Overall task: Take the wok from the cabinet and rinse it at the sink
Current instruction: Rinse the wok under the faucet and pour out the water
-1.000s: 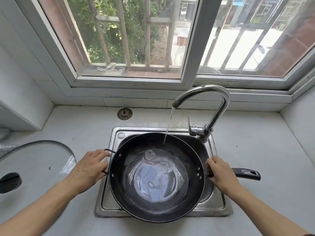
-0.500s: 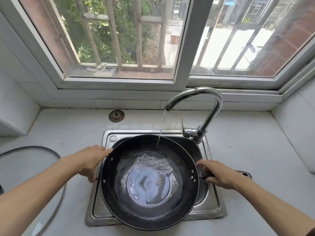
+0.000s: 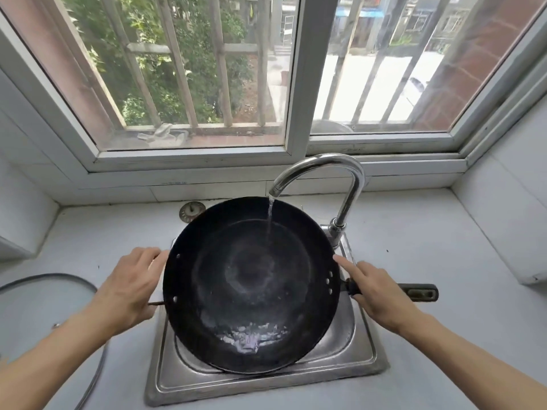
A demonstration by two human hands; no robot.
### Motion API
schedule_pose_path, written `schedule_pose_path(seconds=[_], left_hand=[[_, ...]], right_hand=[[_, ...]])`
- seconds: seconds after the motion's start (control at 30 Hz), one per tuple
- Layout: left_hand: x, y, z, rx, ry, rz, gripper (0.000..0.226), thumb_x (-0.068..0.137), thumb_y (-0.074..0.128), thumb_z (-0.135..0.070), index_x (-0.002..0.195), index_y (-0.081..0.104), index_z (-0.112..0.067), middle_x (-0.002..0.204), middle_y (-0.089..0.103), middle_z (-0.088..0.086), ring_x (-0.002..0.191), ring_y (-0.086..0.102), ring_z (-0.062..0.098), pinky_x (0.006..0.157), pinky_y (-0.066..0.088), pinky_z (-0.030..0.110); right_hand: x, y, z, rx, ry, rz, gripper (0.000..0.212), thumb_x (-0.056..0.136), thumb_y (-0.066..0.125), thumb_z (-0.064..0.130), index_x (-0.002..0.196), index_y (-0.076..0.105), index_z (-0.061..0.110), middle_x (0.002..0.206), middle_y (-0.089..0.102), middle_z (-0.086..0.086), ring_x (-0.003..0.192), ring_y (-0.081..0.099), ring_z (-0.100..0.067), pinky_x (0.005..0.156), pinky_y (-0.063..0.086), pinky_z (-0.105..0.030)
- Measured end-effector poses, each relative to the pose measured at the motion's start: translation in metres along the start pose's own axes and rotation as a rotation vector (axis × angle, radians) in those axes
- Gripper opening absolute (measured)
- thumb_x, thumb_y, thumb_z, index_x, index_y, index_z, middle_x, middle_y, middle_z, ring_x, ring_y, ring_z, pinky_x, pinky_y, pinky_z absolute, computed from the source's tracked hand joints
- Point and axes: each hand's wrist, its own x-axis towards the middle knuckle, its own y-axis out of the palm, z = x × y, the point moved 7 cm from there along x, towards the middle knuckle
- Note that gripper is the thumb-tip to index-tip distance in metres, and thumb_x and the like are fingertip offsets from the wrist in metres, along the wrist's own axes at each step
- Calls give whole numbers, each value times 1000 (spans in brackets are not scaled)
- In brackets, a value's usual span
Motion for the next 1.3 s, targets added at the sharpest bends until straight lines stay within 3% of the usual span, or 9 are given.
schedule_pose_path(seconds=[0.13, 0.3, 0.43, 0.57, 0.83, 0.93, 1.07, 1.23, 1.3], left_hand=[[-6, 4, -7, -13, -63, -81, 110, 20, 90, -18, 121, 53, 1, 108, 52, 14, 94, 49, 36, 73, 43, 43], [-12, 27, -15, -83, -105, -130, 110, 24, 97, -18, 123, 52, 0, 112, 52, 16, 102, 48, 37, 81, 35, 45], [-8, 39, -17, -107, -131, -163, 107, 27, 96, -16, 123, 51, -3, 113, 52, 14, 104, 49, 35, 81, 36, 46], [2, 44, -15, -116, -150, -215, 108, 27, 93, -7, 124, 47, -7, 114, 51, 13, 105, 49, 34, 82, 36, 46], [23, 42, -13, -15, -155, -304, 107, 26, 89, -3, 124, 47, -8, 113, 50, 13, 105, 48, 32, 81, 33, 45], [27, 39, -16, 47, -130, -386, 95, 42, 82, -4, 128, 43, -9, 115, 49, 12, 106, 48, 32, 82, 33, 45], [35, 38, -18, 168, -97, -494, 88, 46, 88, -10, 125, 51, -4, 114, 56, 15, 106, 49, 33, 82, 31, 46], [46, 41, -23, 221, -59, -632, 61, 68, 63, -15, 127, 51, -6, 115, 56, 14, 106, 49, 32, 83, 31, 45], [51, 39, -25, 236, -51, -646, 63, 65, 64, -11, 126, 52, -6, 115, 56, 13, 106, 50, 31, 83, 31, 45]], right_hand=[[-3, 6, -1, -72, 37, -85, 105, 73, 70, -3, 154, 12, 31, 85, 43, 5, 67, 39, -19, 64, 44, -33], [-10, 17, 0, -105, 58, -156, 107, 60, 72, -13, 150, 26, 22, 82, 46, 2, 64, 39, -19, 59, 41, -30], [-9, 22, -8, -51, 100, -184, 105, 56, 72, -16, 145, 34, 24, 78, 43, 4, 62, 35, -16, 58, 38, -28], [-7, 37, -19, -10, 121, -138, 106, 61, 73, -10, 147, 25, 31, 83, 42, 7, 65, 42, -19, 62, 42, -33], [1, 43, -23, 66, 155, -201, 80, 56, 69, -12, 121, 46, 30, 85, 44, 11, 72, 44, -14, 66, 34, -27], [1, 50, -29, 75, 163, -208, 81, 53, 72, -11, 119, 47, 30, 87, 45, 10, 76, 44, -14, 67, 32, -27], [0, 51, -33, 114, 154, -220, 82, 54, 77, -8, 121, 48, 29, 86, 46, 8, 76, 40, -12, 67, 33, -28], [0, 44, -40, 152, 145, -320, 37, 76, 63, 21, 111, 53, 30, 89, 46, 13, 79, 42, -9, 69, 36, -28], [-1, 50, -48, 160, 178, -307, 41, 73, 70, 11, 108, 57, 27, 91, 49, 12, 79, 45, -11, 68, 42, -32]])
